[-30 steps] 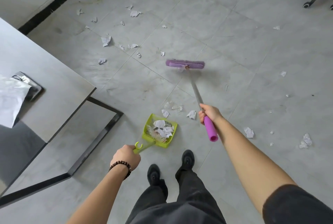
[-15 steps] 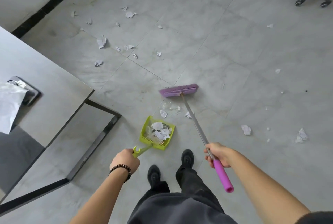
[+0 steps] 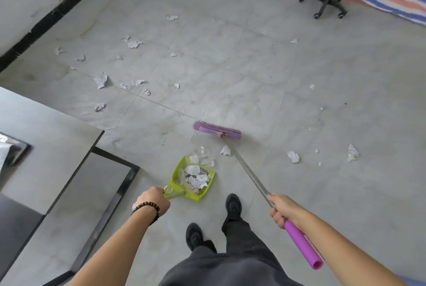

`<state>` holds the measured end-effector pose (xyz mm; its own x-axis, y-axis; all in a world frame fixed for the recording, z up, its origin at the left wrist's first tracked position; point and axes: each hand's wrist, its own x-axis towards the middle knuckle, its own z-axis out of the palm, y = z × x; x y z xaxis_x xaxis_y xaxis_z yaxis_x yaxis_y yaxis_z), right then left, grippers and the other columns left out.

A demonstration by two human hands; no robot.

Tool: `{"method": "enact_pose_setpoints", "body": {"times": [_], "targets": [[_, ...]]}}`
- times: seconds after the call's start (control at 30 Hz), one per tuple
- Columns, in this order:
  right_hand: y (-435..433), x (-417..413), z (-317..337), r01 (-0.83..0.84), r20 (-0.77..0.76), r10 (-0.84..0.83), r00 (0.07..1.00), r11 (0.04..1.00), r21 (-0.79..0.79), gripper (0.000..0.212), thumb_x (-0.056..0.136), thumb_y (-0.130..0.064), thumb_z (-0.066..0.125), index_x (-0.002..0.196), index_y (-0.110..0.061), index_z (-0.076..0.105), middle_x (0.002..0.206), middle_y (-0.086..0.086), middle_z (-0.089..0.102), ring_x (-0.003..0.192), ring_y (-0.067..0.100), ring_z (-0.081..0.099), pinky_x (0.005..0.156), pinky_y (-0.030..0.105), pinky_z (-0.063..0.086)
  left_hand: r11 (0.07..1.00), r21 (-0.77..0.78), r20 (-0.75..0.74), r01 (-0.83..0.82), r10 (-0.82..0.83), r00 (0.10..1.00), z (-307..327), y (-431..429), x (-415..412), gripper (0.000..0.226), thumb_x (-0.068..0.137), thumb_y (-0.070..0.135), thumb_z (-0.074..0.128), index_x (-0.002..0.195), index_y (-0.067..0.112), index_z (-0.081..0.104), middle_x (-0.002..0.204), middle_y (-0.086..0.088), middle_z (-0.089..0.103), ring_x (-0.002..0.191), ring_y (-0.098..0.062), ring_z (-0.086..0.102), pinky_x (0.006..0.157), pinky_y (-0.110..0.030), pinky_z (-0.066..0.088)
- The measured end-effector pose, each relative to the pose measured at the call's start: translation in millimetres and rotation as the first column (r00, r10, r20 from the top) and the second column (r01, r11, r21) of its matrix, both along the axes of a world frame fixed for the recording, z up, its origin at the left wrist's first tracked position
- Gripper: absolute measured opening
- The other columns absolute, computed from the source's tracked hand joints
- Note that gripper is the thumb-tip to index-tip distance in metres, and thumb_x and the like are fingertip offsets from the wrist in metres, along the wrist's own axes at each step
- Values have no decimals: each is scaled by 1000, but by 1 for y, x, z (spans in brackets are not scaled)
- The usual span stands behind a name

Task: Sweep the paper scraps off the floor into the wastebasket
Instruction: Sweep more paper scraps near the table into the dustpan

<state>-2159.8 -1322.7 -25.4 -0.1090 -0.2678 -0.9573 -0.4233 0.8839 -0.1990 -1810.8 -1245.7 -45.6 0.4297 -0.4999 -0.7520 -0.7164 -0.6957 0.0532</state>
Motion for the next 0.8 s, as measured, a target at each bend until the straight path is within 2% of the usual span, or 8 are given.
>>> {"method": "enact_pose_setpoints", "body": {"times": [0.1, 0.23, 0.33, 0.43, 0.5, 0.57, 0.67, 0.8], "targets": [[-10, 20, -7, 79, -3, -79, 997, 997, -19, 30, 102, -28, 40, 82, -8, 51, 52, 1, 39, 30, 7, 29, 30, 14, 27, 999, -7, 6, 43, -43, 999, 1, -4, -3, 34, 74, 14, 46, 96, 29, 67, 77, 4, 61, 79, -22, 64, 65, -24, 49], [-20, 43, -21, 97, -4, -97, 995, 995, -12, 31, 99, -22, 35, 72, -8, 46, 48, 3, 34, 29, 11, 28, 30, 17, 26, 1000, -16, 17, 7, -7, 1000, 2, -9, -6, 33, 73, 16, 48, 98, 26, 69, 84, 1, 64, 83, -25, 65, 73, -28, 56], [-6, 53, -23, -66, -29, 67, 997, 997, 32, 26, 89, -10, 39, 66, -5, 50, 50, 8, 41, 34, 17, 36, 35, 21, 34, 1000, -24, 32, -4, 5, 999, 3, -9, -7, 31, 74, 16, 49, 96, 25, 69, 84, 0, 64, 82, -24, 65, 75, -30, 58], [22, 56, -11, -289, -8, 292, 956, 949, 124, 17, 70, 1, 48, 82, -2, 60, 70, 16, 57, 55, 25, 54, 54, 30, 51, 1000, -22, 45, -8, 9, 999, 2, -10, -5, 30, 76, 15, 49, 96, 26, 69, 82, 1, 64, 80, -23, 65, 72, -28, 57], [19, 48, 4, -381, 41, 380, 924, 912, 149, 7, 76, -1, 53, 72, -6, 54, 65, 12, 53, 51, 19, 51, 53, 29, 48, 1000, -23, 56, -10, 12, 998, 2, -12, -4, 29, 76, 15, 50, 95, 26, 69, 82, 1, 64, 80, -22, 64, 70, -27, 55], [-1, 32, 13, -275, 123, 252, 960, 932, 238, 42, 97, -20, 48, 56, -13, 42, 48, 0, 40, 34, 8, 39, 38, 21, 38, 1000, -27, 59, -7, 8, 998, 1, -14, -6, 27, 76, 15, 50, 94, 25, 68, 81, 1, 64, 79, -23, 65, 68, -26, 53], [-21, 11, 35, 64, 157, -126, 979, 934, 353, 55, 102, -36, 45, 52, -12, 45, 48, -6, 33, 27, 3, 33, 24, 15, 29, 999, -33, 63, 4, -2, 998, 1, -15, -9, 25, 76, 14, 50, 92, 23, 68, 80, 0, 64, 78, -23, 65, 67, -26, 53], [-25, 25, 52, 24, 179, -87, 980, 944, 328, 60, 102, -38, 43, 47, -12, 46, 42, -6, 33, 26, 3, 33, 25, 14, 30, 1000, -23, 73, 8, -6, 997, 1, -12, -13, 26, 77, 14, 50, 93, 24, 67, 82, 0, 64, 79, -23, 64, 69, -27, 54]]}}
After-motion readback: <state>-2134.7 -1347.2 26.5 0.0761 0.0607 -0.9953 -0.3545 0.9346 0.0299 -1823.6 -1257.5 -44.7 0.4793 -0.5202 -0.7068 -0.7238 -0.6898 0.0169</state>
